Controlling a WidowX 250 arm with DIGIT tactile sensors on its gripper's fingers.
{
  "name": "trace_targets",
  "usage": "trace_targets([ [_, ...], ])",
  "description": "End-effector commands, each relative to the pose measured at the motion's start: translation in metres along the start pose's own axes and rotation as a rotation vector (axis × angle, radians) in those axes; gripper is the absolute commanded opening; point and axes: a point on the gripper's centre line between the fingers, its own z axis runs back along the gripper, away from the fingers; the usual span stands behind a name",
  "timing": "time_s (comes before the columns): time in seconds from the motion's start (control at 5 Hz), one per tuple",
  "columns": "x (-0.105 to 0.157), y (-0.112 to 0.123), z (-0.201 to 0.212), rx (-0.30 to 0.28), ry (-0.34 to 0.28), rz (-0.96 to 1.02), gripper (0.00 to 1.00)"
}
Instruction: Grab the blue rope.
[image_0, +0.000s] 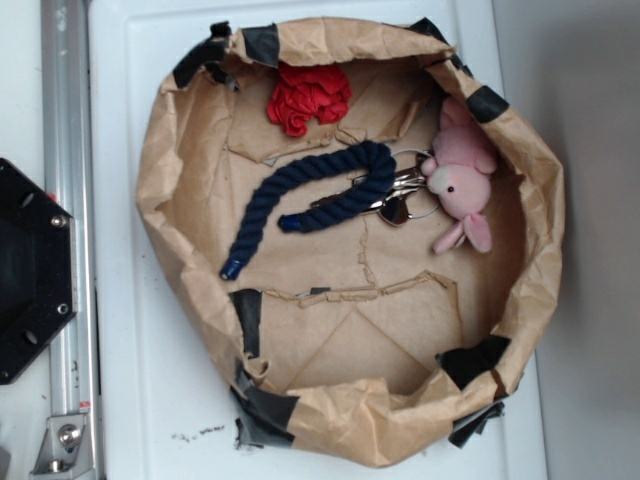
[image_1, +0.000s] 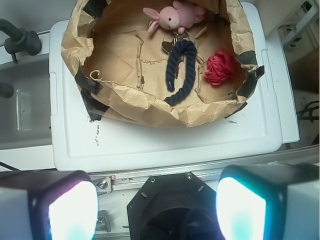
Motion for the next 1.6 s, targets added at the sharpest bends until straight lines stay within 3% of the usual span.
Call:
trace_targets([
  [0.0, 0.0, 0.0, 0.0, 0.0, 0.0, 0.0, 1.0],
  [0.4, 0.093, 0.022, -0.088, 0.03, -0.079, -0.051, 1.0],
  [0.6, 0.127, 0.035, -0.126, 0.079, -0.033, -0.031, 1.0],
  [0.8, 0.147, 0.037, -0.172, 0.071, 0.065, -0.052, 1.0],
  [1.0, 0.148, 0.026, -0.208, 0.127, 0.151, -0.102, 1.0],
  [1.2, 0.124, 0.038, -0.229, 0.172, 0.24, -0.109, 1.0],
  [1.4, 0.104, 0.063, -0.249, 0.165, 0.266, -0.025, 1.0],
])
